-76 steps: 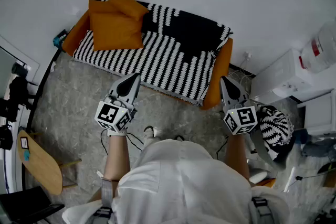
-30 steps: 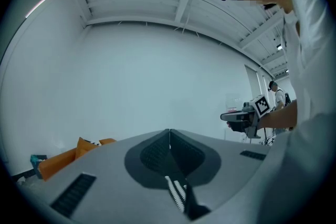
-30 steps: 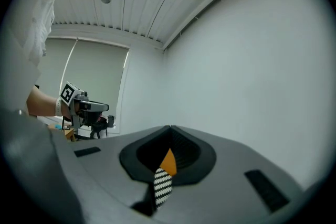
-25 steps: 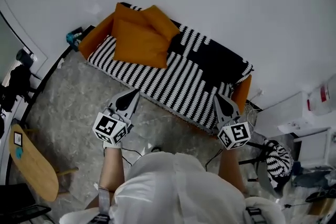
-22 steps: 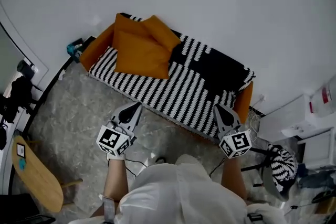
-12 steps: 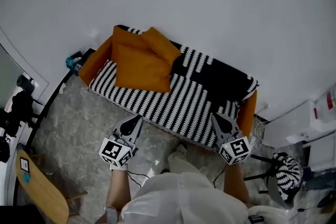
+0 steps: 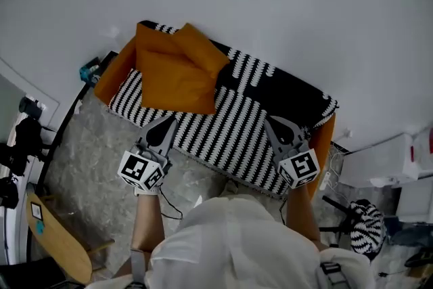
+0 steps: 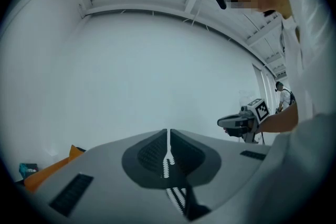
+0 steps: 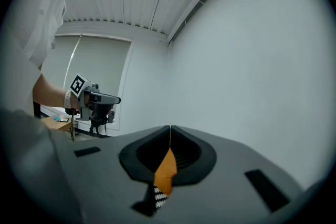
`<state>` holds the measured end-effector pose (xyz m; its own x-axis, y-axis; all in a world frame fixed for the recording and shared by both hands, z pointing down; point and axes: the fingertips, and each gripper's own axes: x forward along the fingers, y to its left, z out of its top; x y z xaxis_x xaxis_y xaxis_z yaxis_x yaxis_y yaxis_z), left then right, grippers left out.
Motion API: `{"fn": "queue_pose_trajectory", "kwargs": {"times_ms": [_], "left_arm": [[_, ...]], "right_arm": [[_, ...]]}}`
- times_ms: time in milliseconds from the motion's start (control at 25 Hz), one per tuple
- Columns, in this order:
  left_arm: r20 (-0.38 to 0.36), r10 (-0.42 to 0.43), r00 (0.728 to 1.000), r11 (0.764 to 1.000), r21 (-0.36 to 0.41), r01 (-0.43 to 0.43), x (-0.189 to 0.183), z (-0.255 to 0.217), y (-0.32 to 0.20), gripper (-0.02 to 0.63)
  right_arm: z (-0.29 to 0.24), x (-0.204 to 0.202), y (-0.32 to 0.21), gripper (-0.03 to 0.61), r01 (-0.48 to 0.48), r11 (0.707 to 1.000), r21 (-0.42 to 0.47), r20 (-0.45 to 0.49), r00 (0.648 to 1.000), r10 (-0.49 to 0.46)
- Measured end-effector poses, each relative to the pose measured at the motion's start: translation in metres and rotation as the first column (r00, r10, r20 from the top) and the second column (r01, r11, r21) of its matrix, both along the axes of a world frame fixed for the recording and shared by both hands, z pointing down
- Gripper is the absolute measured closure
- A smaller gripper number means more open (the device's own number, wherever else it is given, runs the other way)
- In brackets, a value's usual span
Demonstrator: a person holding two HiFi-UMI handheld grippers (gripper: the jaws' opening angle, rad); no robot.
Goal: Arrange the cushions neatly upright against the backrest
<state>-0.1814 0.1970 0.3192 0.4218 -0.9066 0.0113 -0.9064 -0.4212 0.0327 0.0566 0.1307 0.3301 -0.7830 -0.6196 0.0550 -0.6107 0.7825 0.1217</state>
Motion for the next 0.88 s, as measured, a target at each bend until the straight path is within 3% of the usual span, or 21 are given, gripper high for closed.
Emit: {"fn": "queue_pose_trajectory", "kwargs": {"times_ms": [120,280,440,760,880], "left_arm": [[-0.008,0.007,1.0,0.999,-0.037,-0.007,0.012,0.017,-0.01,0.597],[0.008,0.002,1.0,1.0,-0.015,-0.002,0.004,0.01,-0.044,0.597],[-0.001,0.007,1.0,0.998,-0.066,-0.007,0.006,0.03,-0.058,0.595],[-0.007,0.055,0.998,0.997,-0.047,-0.056,-0.028,0.034,-0.132,0.588],[-0.015,0.087,0.996,0.992,-0.091,-0.088,-0.045,0.048,-0.152,0.578]], "right_arm": [[0.017,0.005,-0.008,0.566,0.024,0.999,-0.045,-0.013,1.0,-0.024],[0.012,-0.015,-0.046,0.554,0.051,0.998,-0.025,0.006,0.999,-0.051],[0.032,-0.021,-0.057,0.535,0.074,0.993,-0.088,-0.026,0.997,-0.076],[0.033,-0.061,-0.119,0.497,0.068,0.993,-0.091,-0.043,0.996,-0.073],[0.045,-0.079,-0.132,0.471,0.033,0.99,-0.135,-0.059,0.997,-0.041]]}}
